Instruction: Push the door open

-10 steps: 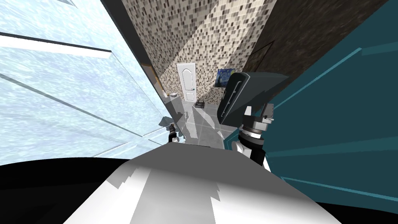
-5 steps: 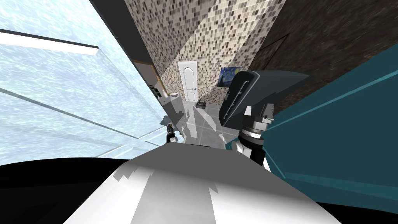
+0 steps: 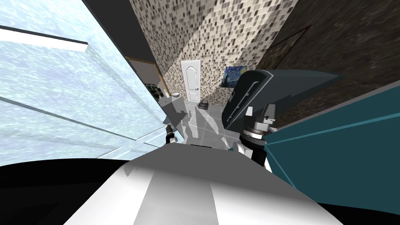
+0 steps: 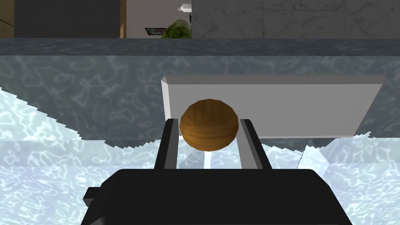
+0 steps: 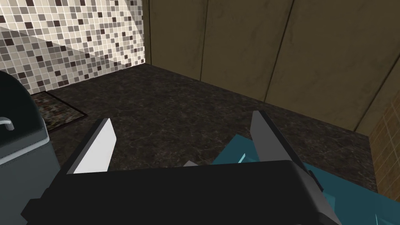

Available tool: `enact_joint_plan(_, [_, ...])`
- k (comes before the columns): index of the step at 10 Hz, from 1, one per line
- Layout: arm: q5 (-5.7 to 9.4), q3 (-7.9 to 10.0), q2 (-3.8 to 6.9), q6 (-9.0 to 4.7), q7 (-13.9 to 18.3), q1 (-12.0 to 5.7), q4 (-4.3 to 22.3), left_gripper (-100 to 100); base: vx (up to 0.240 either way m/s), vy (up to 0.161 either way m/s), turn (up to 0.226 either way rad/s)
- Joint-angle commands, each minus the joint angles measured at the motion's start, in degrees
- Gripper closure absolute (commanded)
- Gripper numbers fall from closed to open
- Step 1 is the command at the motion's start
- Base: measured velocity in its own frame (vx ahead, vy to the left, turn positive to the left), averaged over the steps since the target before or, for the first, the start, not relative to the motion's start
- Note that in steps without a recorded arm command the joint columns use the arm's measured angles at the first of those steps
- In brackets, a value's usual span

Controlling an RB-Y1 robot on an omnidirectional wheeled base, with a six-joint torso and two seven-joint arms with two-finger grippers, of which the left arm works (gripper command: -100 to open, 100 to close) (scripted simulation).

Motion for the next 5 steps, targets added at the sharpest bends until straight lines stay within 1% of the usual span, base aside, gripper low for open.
enact_joint_plan(1, [-0.09,-0.06,1.3,-2.12,1.2,-1.53,2.9,100,-0.005,0.016,-0.005])
enact_joint_plan(2, [-0.09,-0.06,1.3,-2.12,1.2,-1.53,4.5,100,-0.012,0.013,-0.032])
enact_joint_plan(3, [0.62,0.47,1.95,-2.33,1.4,-1.79,5.9,100,0.124,-0.022,0.061])
enact_joint_plan(4, [0.62,0.47,1.95,-2.33,1.4,-1.79,5.9,100,0.16,-0.035,0.091])
enact_joint_plan(5, [0.62,0.47,1.95,-2.33,1.4,-1.79,5.3,100,0.079,-0.01,0.043])
